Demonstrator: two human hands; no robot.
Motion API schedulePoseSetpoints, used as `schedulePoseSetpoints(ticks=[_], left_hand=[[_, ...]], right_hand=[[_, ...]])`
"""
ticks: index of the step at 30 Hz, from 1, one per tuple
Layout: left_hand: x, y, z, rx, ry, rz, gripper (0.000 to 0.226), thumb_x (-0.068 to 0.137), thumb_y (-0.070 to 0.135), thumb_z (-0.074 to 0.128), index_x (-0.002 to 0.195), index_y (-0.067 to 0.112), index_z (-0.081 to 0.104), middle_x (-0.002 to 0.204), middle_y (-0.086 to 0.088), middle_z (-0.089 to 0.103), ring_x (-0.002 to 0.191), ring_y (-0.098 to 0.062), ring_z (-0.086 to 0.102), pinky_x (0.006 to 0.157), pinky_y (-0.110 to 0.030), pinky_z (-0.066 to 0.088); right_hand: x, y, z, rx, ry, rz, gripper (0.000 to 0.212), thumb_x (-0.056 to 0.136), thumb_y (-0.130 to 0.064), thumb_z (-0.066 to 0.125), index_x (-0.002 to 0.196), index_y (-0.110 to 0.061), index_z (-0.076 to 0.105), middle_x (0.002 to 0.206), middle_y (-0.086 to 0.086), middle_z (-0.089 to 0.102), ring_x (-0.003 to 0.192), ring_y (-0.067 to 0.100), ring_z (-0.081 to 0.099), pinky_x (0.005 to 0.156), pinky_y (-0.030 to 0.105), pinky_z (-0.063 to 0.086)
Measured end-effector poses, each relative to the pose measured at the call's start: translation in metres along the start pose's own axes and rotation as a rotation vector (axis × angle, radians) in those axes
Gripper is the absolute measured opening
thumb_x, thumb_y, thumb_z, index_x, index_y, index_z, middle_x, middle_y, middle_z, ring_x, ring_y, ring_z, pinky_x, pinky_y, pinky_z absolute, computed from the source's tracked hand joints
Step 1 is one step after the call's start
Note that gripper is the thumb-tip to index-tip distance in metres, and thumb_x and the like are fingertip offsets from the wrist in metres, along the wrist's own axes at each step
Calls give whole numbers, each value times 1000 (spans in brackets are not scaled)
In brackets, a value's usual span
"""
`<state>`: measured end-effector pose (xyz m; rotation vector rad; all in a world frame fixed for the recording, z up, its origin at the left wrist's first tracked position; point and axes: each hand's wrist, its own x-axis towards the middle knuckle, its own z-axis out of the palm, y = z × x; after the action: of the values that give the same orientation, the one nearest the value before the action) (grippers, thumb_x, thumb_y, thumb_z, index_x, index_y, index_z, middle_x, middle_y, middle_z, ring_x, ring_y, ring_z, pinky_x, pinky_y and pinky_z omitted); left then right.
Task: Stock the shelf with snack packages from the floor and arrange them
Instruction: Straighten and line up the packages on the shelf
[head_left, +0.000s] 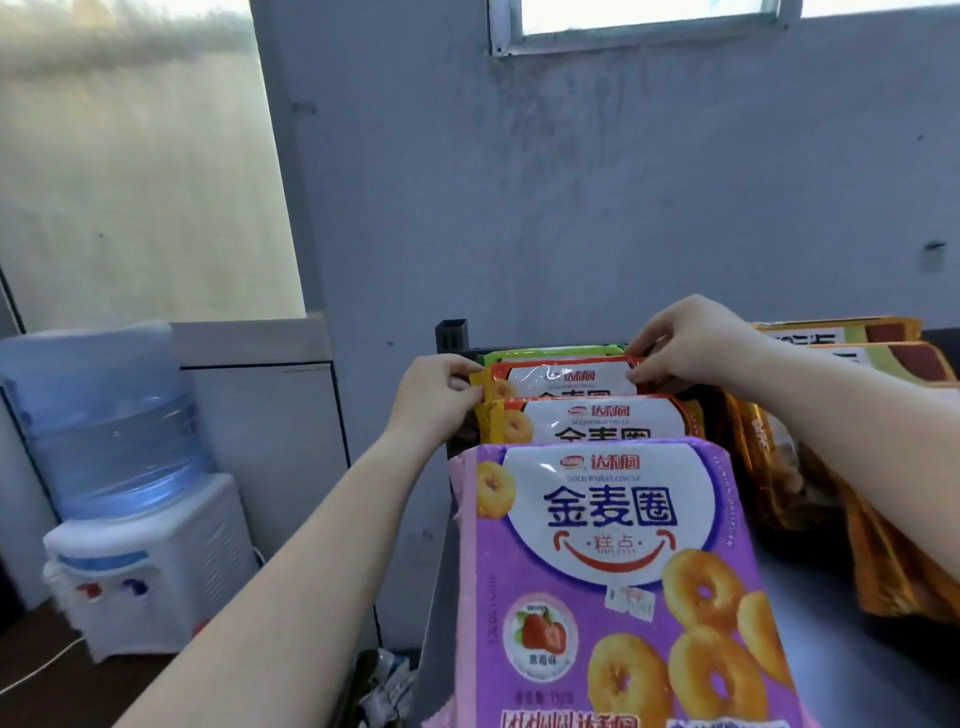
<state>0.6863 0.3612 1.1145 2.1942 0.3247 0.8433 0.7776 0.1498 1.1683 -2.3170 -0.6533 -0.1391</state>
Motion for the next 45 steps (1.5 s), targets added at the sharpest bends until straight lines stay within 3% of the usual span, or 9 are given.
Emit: schedulePoseSetpoints(ticks=[8, 12, 17, 22, 32, 36, 39, 42, 45], left_hand=[[-9, 0, -9, 48, 19, 58, 26, 88, 24, 59, 110, 10, 61, 96, -8, 67, 83, -19, 63, 64, -25, 52], [-27, 8, -24, 142, 77, 146, 18, 88, 35, 55, 94, 19, 62, 82, 2, 64, 73, -15, 60, 66, -26, 49], [-41, 19, -22, 79, -231, -6, 22, 83, 42, 60, 92, 22, 57, 86, 3, 64, 84, -15, 63, 60, -23, 52], [-44, 19, -19, -84, -214, 7, 25, 77, 33, 68, 95, 21, 56, 99, -6, 68, 91, -18, 67, 74, -25, 54], [-51, 20, -25, 6, -67, 57, 41, 79, 38, 66, 114, 20, 54, 96, -6, 69, 84, -19, 68, 57, -25, 55], [-72, 23, -38, 242, 15, 34, 48, 82, 53, 55, 119, 23, 49, 90, 5, 61, 87, -19, 65, 71, -39, 57], [-94, 26, -43, 324, -163, -117, 46, 78, 63, 49, 102, 24, 50, 83, 4, 68, 68, -13, 68, 53, -25, 50], [-107, 30, -36, 206, -350, -180, 37, 78, 55, 57, 98, 24, 50, 77, 5, 68, 60, -9, 67, 40, -19, 46], [-113, 32, -35, 54, -336, -154, 34, 76, 47, 63, 98, 24, 50, 82, 6, 66, 69, -10, 66, 43, -18, 51]], right_hand=[[-9, 0, -5, -312, 103, -83, 42, 76, -35, 72, 113, -18, 62, 119, 9, 64, 106, 25, 59, 87, 34, 48], [-31, -3, -20, -355, 109, -194, 30, 74, -42, 70, 94, -22, 60, 93, -1, 65, 85, 16, 57, 70, 29, 46], [-49, -4, -14, -348, -211, -131, 35, 73, -44, 71, 102, -25, 65, 94, -7, 64, 84, 13, 63, 62, 23, 55], [-49, -1, -9, -230, -94, -164, 29, 70, -35, 76, 93, -20, 71, 92, -2, 71, 78, 18, 69, 62, 24, 55], [-55, -5, -2, -363, 143, -291, 43, 73, -42, 71, 109, -19, 69, 108, -1, 65, 85, 11, 53, 73, 29, 45], [-78, -4, -12, -389, 266, -338, 36, 75, -45, 66, 101, -20, 63, 85, -5, 56, 76, 13, 52, 64, 27, 44], [-99, -3, -12, -468, 60, -226, 31, 77, -51, 60, 89, -23, 61, 76, -12, 56, 65, 2, 50, 53, 19, 39], [-112, -4, 3, -475, -207, -104, 34, 82, -53, 54, 102, -26, 56, 78, -12, 57, 59, 6, 61, 48, 19, 49], [-116, -2, 6, -294, -185, -70, 32, 83, -45, 59, 105, -22, 55, 82, -6, 60, 61, 9, 65, 45, 18, 53]])
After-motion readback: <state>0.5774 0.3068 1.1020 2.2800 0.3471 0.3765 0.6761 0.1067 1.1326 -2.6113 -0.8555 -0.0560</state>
